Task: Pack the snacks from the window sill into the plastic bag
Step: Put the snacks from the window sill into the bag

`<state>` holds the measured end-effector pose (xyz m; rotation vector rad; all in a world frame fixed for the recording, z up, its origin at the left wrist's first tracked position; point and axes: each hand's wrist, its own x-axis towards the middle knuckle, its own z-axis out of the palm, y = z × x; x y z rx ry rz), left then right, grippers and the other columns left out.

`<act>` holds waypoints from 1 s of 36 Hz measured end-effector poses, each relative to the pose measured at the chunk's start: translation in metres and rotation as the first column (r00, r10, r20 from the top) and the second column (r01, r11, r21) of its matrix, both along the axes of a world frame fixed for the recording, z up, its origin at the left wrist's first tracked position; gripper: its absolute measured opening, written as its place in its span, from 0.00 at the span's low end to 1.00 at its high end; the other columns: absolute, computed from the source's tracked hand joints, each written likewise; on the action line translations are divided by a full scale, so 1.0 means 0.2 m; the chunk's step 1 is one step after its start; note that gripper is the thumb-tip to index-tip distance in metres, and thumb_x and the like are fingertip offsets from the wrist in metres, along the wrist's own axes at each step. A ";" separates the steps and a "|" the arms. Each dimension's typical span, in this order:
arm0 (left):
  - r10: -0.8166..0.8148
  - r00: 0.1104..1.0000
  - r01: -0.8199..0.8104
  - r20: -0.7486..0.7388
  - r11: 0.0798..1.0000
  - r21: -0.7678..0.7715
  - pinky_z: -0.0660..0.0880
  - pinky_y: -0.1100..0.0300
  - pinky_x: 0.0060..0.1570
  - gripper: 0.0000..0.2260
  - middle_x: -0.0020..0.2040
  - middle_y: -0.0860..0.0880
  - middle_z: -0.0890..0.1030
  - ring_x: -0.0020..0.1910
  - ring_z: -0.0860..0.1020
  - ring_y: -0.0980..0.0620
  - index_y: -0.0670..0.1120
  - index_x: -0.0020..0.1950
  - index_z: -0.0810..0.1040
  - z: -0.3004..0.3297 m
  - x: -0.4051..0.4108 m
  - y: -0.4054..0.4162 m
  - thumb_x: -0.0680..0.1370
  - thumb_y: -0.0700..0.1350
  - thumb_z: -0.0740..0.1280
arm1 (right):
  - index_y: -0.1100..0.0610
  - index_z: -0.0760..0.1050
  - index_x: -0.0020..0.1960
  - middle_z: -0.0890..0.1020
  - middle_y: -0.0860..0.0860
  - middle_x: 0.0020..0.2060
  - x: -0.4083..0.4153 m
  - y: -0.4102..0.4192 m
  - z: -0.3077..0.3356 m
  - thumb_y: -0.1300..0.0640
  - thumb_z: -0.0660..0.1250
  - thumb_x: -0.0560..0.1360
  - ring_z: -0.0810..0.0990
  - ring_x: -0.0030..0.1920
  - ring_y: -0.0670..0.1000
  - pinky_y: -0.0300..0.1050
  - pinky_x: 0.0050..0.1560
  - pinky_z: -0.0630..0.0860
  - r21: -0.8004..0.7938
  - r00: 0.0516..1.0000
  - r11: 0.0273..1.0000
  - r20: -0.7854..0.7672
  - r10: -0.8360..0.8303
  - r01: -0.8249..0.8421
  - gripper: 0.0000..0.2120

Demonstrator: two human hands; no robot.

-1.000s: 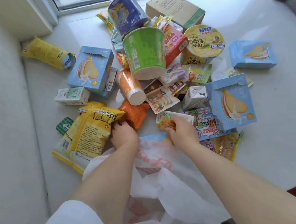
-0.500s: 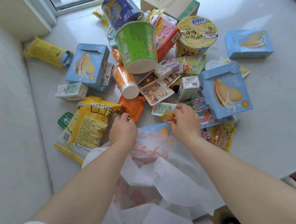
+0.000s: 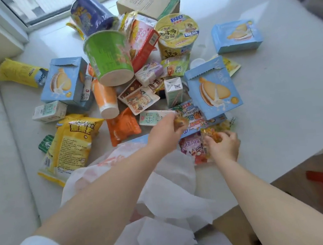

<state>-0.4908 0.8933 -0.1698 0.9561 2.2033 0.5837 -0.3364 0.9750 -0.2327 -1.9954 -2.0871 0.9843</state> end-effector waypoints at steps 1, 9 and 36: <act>-0.078 0.997 0.079 0.027 0.996 -0.041 0.70 0.55 0.44 0.09 0.46 0.51 0.75 0.48 0.75 0.48 0.49 0.49 0.69 -0.01 0.04 0.03 0.77 0.52 0.65 | 0.60 0.78 0.59 0.69 0.55 0.65 0.03 0.02 0.00 0.48 0.70 0.73 0.65 0.66 0.56 0.50 0.64 0.65 -0.009 1.000 1.000 0.012 0.018 -0.018 0.20; -0.435 0.900 0.418 0.023 0.846 -0.330 0.69 0.54 0.59 0.17 0.69 0.45 0.68 0.65 0.70 0.44 0.42 0.65 0.74 -0.22 0.24 0.10 0.78 0.47 0.64 | 0.53 0.78 0.57 0.62 0.53 0.72 0.11 0.17 -0.06 0.46 0.70 0.71 0.61 0.69 0.56 0.51 0.68 0.61 -0.031 0.903 0.925 0.206 0.377 -0.379 0.17; -0.328 0.923 0.186 -0.201 0.839 -0.511 0.65 0.52 0.54 0.34 0.56 0.46 0.78 0.58 0.74 0.45 0.45 0.59 0.68 -0.36 0.28 0.21 0.63 0.64 0.75 | 0.58 0.68 0.66 0.68 0.55 0.62 0.01 0.31 -0.05 0.38 0.75 0.62 0.65 0.64 0.56 0.47 0.61 0.66 -0.143 0.756 0.872 0.447 0.479 -0.468 0.40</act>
